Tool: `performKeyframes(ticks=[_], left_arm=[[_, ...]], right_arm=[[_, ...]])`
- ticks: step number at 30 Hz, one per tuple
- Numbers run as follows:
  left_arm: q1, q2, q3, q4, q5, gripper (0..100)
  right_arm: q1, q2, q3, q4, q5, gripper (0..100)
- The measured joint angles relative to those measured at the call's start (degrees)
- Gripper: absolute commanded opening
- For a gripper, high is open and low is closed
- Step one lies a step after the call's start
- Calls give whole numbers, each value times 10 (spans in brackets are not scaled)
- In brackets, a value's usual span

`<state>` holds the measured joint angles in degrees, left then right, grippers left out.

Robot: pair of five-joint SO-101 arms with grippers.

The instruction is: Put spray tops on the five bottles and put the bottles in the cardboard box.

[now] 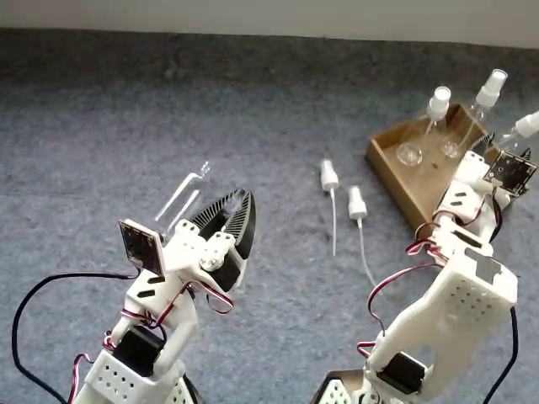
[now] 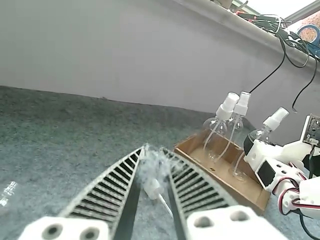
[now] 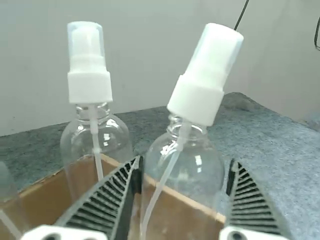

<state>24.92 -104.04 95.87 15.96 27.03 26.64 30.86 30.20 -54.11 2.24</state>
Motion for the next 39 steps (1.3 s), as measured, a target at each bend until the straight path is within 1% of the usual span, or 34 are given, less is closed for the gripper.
performKeyframes(ticks=[9,16,26,33,36,39], left_arm=[[0,0,0,0,0,5],[0,0,0,0,0,5],[0,0,0,0,0,5],[0,0,0,0,0,5],[0,0,0,0,0,5],[0,0,0,0,0,5]], right_arm=[[1,2,0,0,0,245],[1,2,0,0,48,245],[1,2,3,0,52,246],[-18,-60,91,2,54,246],[-31,-98,113,34,72,246],[-38,-120,115,86,74,246]])
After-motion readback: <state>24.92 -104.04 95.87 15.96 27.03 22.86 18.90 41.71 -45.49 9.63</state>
